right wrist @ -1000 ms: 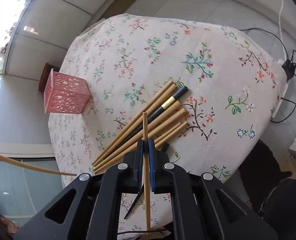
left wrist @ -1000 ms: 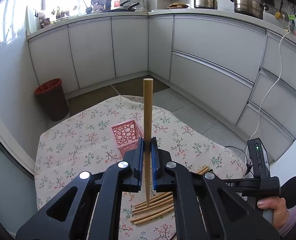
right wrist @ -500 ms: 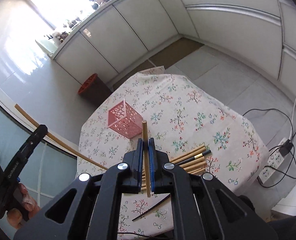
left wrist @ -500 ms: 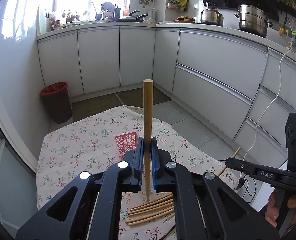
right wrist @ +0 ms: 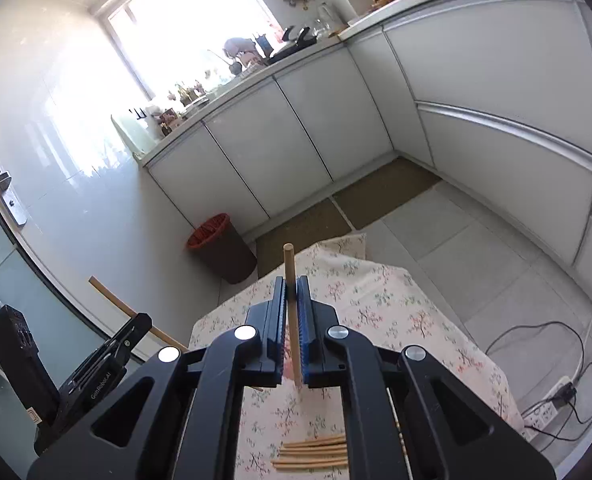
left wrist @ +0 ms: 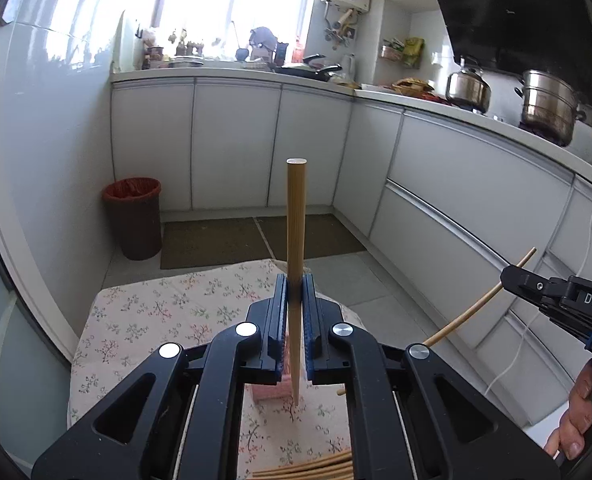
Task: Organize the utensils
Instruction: 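Carry both chopsticks over the pink holder, drop them in, open both grippers, then move both grippers back over the remaining chopsticks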
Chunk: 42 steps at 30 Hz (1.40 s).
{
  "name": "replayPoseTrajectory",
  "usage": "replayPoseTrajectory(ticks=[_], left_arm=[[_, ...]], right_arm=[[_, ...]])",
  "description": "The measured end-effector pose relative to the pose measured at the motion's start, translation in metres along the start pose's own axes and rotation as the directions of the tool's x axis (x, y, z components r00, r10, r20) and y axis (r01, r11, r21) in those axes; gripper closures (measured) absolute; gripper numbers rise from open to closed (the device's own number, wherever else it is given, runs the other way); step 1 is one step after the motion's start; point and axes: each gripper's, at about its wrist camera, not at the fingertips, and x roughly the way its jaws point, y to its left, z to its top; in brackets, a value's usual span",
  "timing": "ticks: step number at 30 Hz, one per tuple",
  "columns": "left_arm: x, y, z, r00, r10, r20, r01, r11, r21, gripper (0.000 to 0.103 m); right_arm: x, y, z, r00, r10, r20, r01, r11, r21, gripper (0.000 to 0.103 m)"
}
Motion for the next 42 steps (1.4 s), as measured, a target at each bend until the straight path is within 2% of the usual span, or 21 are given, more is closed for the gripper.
replayPoseTrajectory(ticks=[4, 7, 12, 13, 14, 15, 18, 20, 24, 26, 27, 29, 34, 36, 38, 42], left_arm=[[0.025, 0.010, 0.007, 0.999, 0.049, 0.019, -0.048, 0.998, -0.043, 0.096], [0.050, 0.021, 0.004, 0.998, 0.057, 0.000, -0.057, 0.995, -0.085, 0.096], [0.093, 0.039, -0.009, 0.994, 0.062, -0.090, -0.073, 0.989, -0.126, 0.095], [0.100, 0.042, -0.013, 0.992, 0.062, -0.112, -0.078, 0.987, -0.144, 0.092], [0.104, 0.045, -0.016, 0.989, 0.067, -0.135, -0.088, 0.983, -0.159, 0.085], [0.105, 0.049, -0.018, 0.987, 0.070, -0.145, -0.095, 0.980, -0.173, 0.083], [0.095, 0.053, -0.014, 0.990, 0.080, -0.119, -0.101, 0.977, -0.186, 0.081], [0.085, 0.054, -0.010, 0.993, 0.076, -0.094, -0.093, 0.976, -0.198, 0.079], [0.067, 0.043, -0.006, 0.995, 0.053, -0.082, -0.065, 0.984, -0.163, 0.068], [0.062, 0.032, -0.009, 0.995, 0.046, -0.094, -0.058, 0.990, -0.129, 0.059], [0.060, 0.026, -0.012, 0.994, 0.051, -0.100, -0.062, 0.992, -0.110, 0.057], [0.055, 0.015, -0.019, 0.991, 0.072, -0.115, -0.081, 0.994, -0.068, 0.049], [0.042, -0.001, -0.036, 0.988, 0.104, -0.115, -0.109, 0.993, -0.039, 0.038], [0.035, -0.006, -0.041, 0.988, 0.112, -0.107, -0.115, 0.993, -0.028, 0.033], [0.028, -0.010, -0.046, 0.989, 0.111, -0.102, -0.114, 0.993, -0.023, 0.027], [0.019, -0.017, -0.052, 0.989, 0.106, -0.105, -0.108, 0.994, -0.005, 0.021]], right_arm=[[0.036, 0.019, 0.013, 1.000, 0.011, 0.021, -0.010, 0.999, -0.043, 0.097], [0.071, 0.027, 0.013, 1.000, 0.010, 0.006, -0.010, 0.997, -0.072, 0.097], [0.132, 0.035, -0.001, 0.995, 0.005, -0.100, -0.018, 0.992, -0.124, 0.095], [0.140, 0.034, -0.005, 0.994, -0.003, -0.111, -0.011, 0.992, -0.128, 0.093], [0.145, 0.032, -0.008, 0.994, -0.008, -0.113, -0.006, 0.992, -0.124, 0.093], [0.146, 0.030, -0.010, 0.994, -0.013, -0.108, 0.000, 0.993, -0.118, 0.093], [0.139, 0.024, -0.014, 0.997, -0.030, -0.073, 0.022, 0.994, -0.104, 0.086], [0.130, 0.020, -0.018, 0.997, -0.049, -0.056, 0.042, 0.993, -0.106, 0.076], [0.108, 0.012, -0.032, 0.994, -0.110, -0.021, 0.106, 0.986, -0.128, 0.068], [0.097, 0.005, -0.039, 0.988, -0.152, -0.007, 0.150, 0.981, -0.126, 0.058], [0.092, 0.002, -0.042, 0.985, -0.170, -0.002, 0.168, 0.978, -0.126, 0.055], [0.079, -0.005, -0.049, 0.979, -0.204, 0.016, 0.205, 0.971, -0.125, 0.040], [0.047, -0.018, -0.064, 0.950, -0.298, 0.093, 0.308, 0.944, -0.115, 0.023], [0.037, -0.026, -0.068, 0.940, -0.326, 0.104, 0.337, 0.934, -0.120, 0.020], [0.030, -0.032, -0.075, 0.933, -0.344, 0.103, 0.355, 0.927, -0.123, 0.013], [0.026, -0.041, -0.086, 0.930, -0.359, 0.076, 0.366, 0.921, -0.136, 0.008]])
